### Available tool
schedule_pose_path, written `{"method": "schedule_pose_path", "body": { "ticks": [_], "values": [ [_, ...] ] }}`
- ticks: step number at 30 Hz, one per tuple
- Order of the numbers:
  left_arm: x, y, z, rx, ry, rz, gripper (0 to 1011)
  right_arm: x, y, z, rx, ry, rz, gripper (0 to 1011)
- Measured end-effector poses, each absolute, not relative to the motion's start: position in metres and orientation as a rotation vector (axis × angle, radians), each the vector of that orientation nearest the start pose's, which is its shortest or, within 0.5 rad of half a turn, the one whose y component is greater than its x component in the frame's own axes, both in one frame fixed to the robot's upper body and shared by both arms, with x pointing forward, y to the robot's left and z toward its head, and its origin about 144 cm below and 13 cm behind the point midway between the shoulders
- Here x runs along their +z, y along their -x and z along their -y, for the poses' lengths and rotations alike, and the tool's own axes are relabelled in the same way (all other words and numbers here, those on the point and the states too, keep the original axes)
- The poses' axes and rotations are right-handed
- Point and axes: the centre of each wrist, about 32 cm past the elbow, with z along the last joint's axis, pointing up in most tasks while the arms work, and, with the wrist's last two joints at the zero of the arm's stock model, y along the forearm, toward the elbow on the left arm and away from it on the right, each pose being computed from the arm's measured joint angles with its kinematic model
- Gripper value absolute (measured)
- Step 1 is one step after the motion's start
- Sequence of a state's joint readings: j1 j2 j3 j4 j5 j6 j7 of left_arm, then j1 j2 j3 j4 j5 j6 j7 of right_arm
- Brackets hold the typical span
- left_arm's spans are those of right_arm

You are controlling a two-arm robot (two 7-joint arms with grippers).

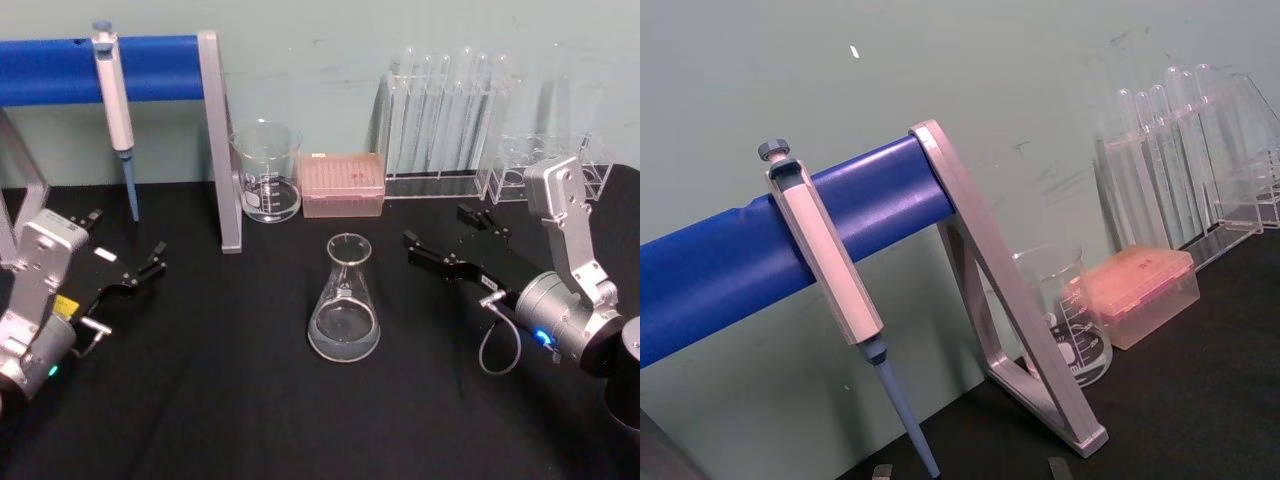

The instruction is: Grasp the erlenmeyer flask with one hand, shake it three times, then place it back.

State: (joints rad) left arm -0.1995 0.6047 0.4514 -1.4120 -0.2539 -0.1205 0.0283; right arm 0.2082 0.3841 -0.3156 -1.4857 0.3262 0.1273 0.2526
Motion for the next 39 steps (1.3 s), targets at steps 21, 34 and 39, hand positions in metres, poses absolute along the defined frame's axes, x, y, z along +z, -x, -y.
{"method": "schedule_pose_path", "body": {
  "ticks": [21, 34, 39],
  "values": [
    [1.1398, -0.4886, -0.3097, 1.248, -0.304, 0.285, 1001, 1.1711, -0.5050, 0.2556, -1.065, 0.164, -0.017, 1000],
    [1.1398, -0.4886, -0.3097, 1.248, -0.305, 0.285, 1001, 1.1711, -0.5050, 0.2556, -1.065, 0.164, -0.017, 1000],
    [1.1398, -0.4886, -0.3097, 1.248, -0.305, 0.285, 1001, 1.1711, -0.5050, 0.2557, -1.065, 0.164, -0.016, 1000]
  ]
}}
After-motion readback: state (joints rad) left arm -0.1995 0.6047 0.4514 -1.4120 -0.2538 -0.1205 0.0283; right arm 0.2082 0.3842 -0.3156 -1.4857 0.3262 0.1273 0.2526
